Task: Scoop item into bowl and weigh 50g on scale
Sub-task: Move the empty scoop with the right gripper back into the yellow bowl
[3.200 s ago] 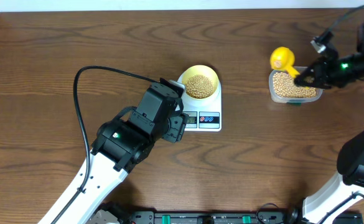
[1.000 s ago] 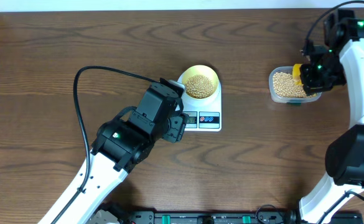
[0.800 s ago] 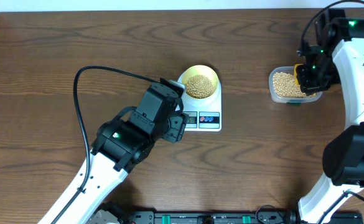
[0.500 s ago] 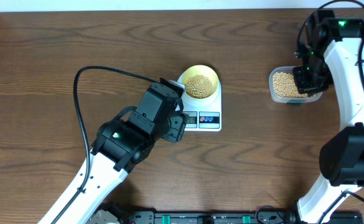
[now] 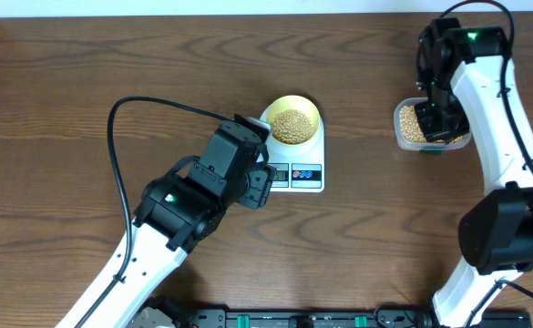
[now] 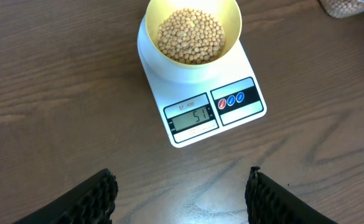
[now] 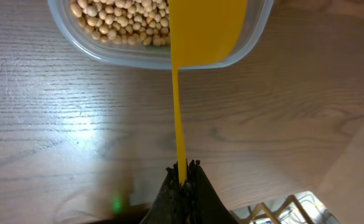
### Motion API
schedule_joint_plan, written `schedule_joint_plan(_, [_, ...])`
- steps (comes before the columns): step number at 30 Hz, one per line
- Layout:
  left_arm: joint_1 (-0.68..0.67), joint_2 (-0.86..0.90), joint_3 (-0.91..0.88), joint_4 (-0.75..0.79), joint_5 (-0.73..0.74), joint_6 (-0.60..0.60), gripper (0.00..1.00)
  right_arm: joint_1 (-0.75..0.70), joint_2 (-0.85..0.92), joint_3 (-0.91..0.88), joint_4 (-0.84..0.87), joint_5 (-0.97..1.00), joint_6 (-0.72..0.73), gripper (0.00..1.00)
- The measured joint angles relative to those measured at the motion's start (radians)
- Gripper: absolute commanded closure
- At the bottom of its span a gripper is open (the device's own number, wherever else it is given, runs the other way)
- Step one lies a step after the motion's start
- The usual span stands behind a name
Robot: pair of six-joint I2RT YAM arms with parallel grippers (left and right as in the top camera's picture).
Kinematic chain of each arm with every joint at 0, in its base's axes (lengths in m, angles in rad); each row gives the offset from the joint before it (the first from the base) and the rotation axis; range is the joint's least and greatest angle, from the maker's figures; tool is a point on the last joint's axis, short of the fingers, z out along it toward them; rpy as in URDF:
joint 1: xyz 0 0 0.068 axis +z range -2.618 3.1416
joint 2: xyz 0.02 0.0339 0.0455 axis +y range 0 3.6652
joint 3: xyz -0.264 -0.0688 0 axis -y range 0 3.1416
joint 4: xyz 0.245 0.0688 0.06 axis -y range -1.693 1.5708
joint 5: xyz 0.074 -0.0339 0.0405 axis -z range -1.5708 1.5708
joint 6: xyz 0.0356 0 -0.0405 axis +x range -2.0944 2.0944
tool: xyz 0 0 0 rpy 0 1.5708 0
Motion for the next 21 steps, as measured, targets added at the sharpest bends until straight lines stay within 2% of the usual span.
schedule_joint_plan(5, [0.000, 0.000, 0.000, 0.000, 0.000, 0.000, 0.31, 0.040, 0.000, 0.000, 0.061, -0.028, -0.040, 0.99])
schedule_joint_plan(10, [0.000, 0.000, 0.000, 0.000, 0.000, 0.000, 0.31, 0.118, 0.000, -0.002, 0.153, -0.090, -0.142, 0.99])
schedule_joint_plan(15, [0.000, 0.000, 0.000, 0.000, 0.000, 0.000, 0.31, 0.190, 0.000, -0.003, 0.237, -0.178, -0.245, 0.99])
schedule_joint_plan(21, [0.000, 0.000, 0.000, 0.000, 0.000, 0.000, 0.31, 0.212, 0.000, -0.003, 0.330, -0.320, -0.321, 0.99])
